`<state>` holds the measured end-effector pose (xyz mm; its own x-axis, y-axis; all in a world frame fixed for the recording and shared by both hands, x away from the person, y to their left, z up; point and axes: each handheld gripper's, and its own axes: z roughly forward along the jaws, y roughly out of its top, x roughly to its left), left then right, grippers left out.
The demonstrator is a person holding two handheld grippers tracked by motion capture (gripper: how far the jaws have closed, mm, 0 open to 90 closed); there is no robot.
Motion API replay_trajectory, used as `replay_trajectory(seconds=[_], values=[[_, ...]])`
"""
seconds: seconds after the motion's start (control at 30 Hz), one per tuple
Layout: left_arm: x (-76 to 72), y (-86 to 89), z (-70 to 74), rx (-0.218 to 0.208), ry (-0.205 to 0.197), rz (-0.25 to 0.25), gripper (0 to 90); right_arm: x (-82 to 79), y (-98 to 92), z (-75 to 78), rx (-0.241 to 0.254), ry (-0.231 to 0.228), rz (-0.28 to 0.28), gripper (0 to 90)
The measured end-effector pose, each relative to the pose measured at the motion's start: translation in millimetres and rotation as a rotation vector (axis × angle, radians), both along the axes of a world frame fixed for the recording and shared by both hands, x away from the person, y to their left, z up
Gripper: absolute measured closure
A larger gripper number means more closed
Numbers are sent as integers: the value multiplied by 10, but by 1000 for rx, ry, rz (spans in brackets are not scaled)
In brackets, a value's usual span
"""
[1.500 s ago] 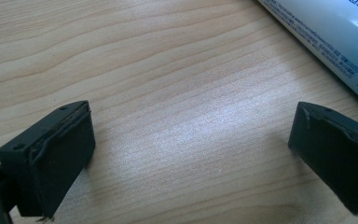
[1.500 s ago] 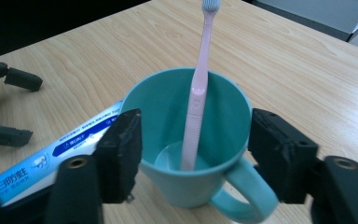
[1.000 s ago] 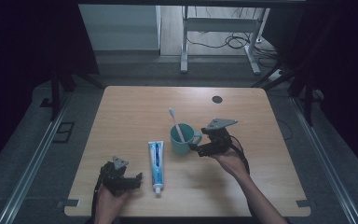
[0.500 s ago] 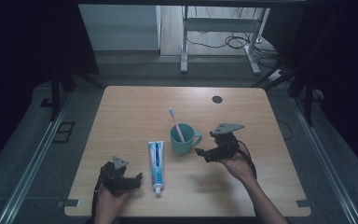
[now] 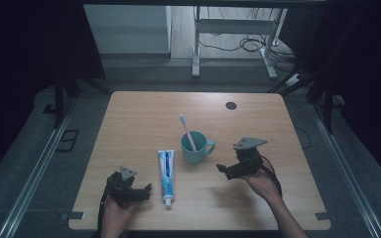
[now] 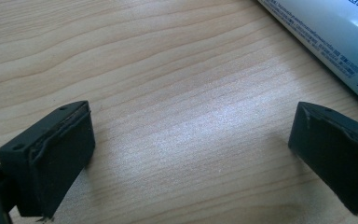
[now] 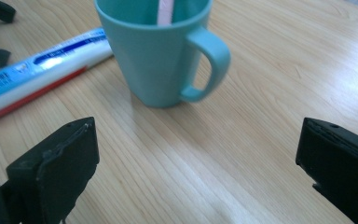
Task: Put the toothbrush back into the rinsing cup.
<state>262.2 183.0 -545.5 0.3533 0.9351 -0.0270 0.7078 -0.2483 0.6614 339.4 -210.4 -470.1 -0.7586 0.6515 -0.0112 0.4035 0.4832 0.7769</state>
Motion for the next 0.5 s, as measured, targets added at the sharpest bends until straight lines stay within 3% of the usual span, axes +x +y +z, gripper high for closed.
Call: replay_trajectory(seconds=[0.5], values=[[0,-1,-1,-1,-1,1,5,-102,-300,-182,-21,15,-49,0]])
